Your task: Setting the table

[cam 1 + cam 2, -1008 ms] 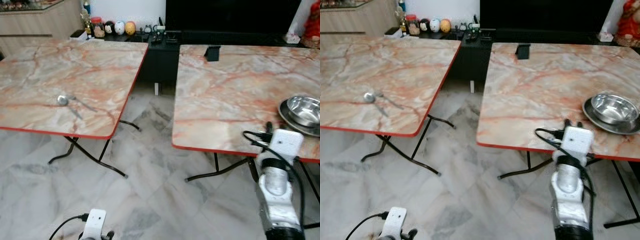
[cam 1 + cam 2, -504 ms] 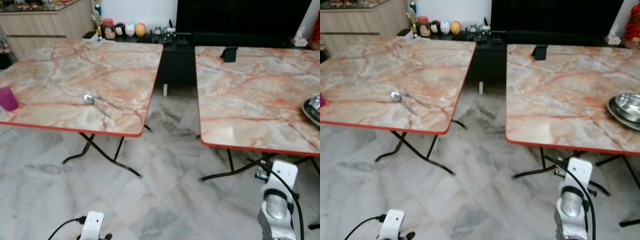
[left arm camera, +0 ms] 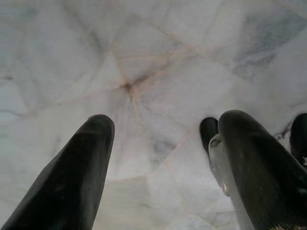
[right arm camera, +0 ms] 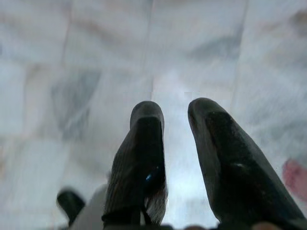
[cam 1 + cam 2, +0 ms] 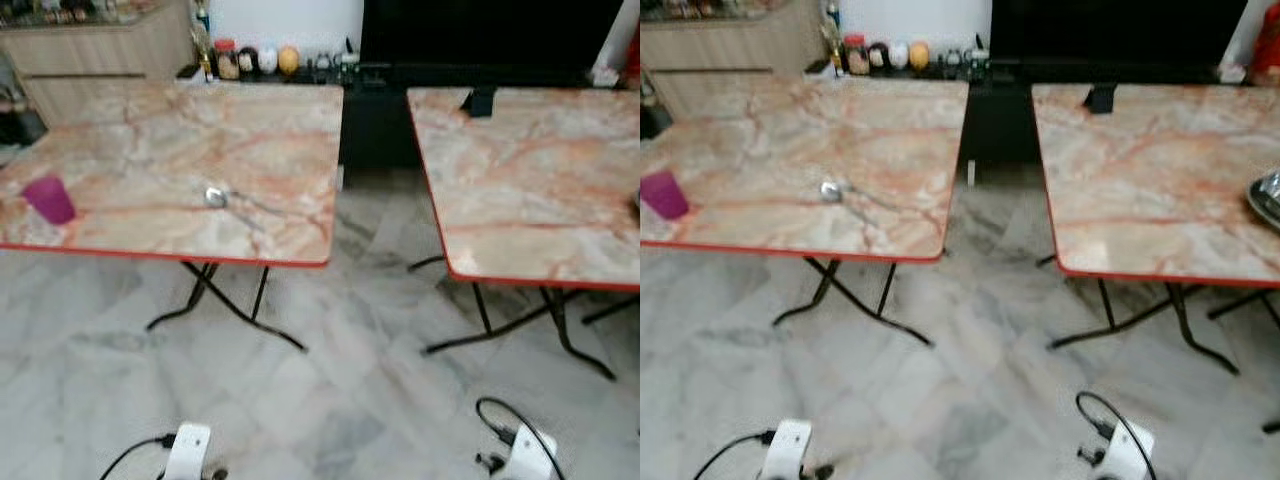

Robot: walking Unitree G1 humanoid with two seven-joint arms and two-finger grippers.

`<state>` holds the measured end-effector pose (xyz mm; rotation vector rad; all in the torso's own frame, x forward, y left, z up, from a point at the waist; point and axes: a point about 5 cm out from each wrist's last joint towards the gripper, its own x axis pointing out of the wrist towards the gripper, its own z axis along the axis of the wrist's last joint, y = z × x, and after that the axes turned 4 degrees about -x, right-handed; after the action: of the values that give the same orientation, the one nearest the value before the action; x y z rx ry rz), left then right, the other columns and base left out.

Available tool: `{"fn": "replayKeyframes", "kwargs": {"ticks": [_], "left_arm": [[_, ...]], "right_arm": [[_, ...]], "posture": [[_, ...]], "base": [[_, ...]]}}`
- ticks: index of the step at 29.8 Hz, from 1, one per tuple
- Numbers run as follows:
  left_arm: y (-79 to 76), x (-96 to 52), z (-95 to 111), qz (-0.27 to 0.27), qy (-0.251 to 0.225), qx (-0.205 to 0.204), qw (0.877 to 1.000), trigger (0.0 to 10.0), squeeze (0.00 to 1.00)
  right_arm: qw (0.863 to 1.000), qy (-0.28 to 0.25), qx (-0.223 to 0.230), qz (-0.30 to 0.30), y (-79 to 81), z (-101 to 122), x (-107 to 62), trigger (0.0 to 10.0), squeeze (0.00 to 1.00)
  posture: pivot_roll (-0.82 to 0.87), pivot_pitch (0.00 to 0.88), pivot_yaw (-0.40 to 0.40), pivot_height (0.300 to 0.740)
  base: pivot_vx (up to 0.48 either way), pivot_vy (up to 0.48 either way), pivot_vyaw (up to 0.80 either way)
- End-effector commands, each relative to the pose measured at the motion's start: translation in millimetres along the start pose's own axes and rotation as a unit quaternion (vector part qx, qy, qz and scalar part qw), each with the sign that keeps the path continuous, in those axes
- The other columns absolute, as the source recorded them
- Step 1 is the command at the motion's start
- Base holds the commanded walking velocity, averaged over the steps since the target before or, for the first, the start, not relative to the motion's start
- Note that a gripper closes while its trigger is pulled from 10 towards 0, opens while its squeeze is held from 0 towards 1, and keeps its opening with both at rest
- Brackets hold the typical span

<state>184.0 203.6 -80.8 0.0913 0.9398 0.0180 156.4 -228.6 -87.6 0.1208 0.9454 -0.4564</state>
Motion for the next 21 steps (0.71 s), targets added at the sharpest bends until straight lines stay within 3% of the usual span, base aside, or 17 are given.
{"fn": "replayKeyframes", "kwargs": {"ticks": [1,8,9,11,16,21], "left_arm": [[-2.5,0.0,-2.1,0.000,0.006,-0.005,1.000,10.0,0.00],[-4.8,-0.2,-4.6,-0.006,0.013,0.001,1.000,10.0,0.00],[-5.3,-0.3,-5.3,-0.007,0.014,0.002,1.000,10.0,0.00],[-5.6,-0.4,-6.0,-0.008,0.015,0.000,1.000,10.0,0.00],[-6.2,-0.7,-7.7,-0.008,0.017,-0.001,1.000,10.0,0.00],[-7.3,-1.2,-10.4,-0.010,0.021,0.004,1.000,10.0,0.00]], "right_arm": [[0.999,-0.001,-0.032,0.021,5.9,-0.2,-0.3,10.0,0.00],[0.995,0.007,-0.078,0.060,22.5,-6.5,-2.7,10.0,0.00],[0.990,0.010,-0.117,0.075,28.0,-8.1,-3.5,10.0,0.00],[0.986,0.010,-0.141,0.086,31.9,-8.9,-4.2,10.0,0.00],[0.990,0.011,-0.117,0.084,33.6,-6.8,-3.8,10.0,0.00],[0.978,0.016,-0.179,0.101,29.6,-18.1,-6.1,10.0,0.00]], "posture": [[-0.01,0.000,0.011,0.731],[-0.01,0.000,-0.002,0.731],[0.00,0.000,-0.008,0.731],[0.01,0.000,-0.015,0.731],[0.03,0.000,-0.023,0.731],[0.04,0.000,-0.029,0.731]], "base": [[0.000,0.289,0.00],[0.000,0.287,0.00],[0.000,0.289,0.00],[0.000,0.287,0.00],[0.000,0.290,0.00],[0.000,0.289,0.00]]}}
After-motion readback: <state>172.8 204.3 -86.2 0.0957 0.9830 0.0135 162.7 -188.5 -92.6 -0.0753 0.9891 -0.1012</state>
